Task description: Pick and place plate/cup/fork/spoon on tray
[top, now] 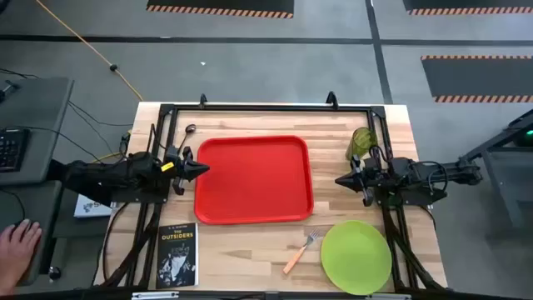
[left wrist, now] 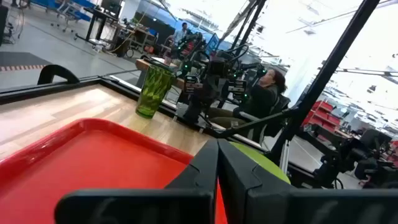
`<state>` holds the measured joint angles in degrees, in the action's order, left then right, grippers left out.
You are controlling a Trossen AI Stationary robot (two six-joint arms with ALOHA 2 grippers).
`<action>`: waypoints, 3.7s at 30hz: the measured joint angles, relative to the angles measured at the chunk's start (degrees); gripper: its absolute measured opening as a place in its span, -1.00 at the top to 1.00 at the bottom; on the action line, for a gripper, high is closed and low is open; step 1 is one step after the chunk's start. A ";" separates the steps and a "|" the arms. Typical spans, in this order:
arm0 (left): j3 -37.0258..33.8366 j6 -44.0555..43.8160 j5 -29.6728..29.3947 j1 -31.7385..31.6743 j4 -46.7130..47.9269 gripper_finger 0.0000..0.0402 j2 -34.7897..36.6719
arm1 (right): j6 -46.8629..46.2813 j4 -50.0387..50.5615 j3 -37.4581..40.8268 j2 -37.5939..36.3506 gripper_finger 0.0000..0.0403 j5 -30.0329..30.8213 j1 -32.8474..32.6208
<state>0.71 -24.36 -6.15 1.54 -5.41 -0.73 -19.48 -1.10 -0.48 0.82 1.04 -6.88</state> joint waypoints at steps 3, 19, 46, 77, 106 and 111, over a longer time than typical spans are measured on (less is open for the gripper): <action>0.00 -0.02 -0.02 0.02 0.00 1.00 0.01 | 0.00 0.00 0.00 0.01 1.00 0.00 -0.01; 0.00 0.00 -0.02 0.02 0.02 1.00 0.00 | 0.01 0.00 -0.01 0.01 1.00 -0.01 0.00; 0.00 0.02 0.00 0.01 0.01 1.00 0.00 | 0.01 0.00 -0.01 0.01 1.00 0.00 0.00; 0.00 0.02 -0.02 0.02 0.01 1.00 0.01 | 0.01 0.00 -0.01 0.02 1.00 -0.01 0.01; 0.00 0.01 -0.01 0.00 0.00 1.00 0.00 | -31.58 -37.78 -7.65 9.92 0.99 28.39 0.16; 0.02 0.00 -0.02 0.00 0.00 1.00 0.02 | -21.26 -20.58 -24.31 24.33 0.74 30.67 0.34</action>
<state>0.73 -24.36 -6.17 1.55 -5.41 -0.71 -40.75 -21.68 -24.80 25.15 31.71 -6.54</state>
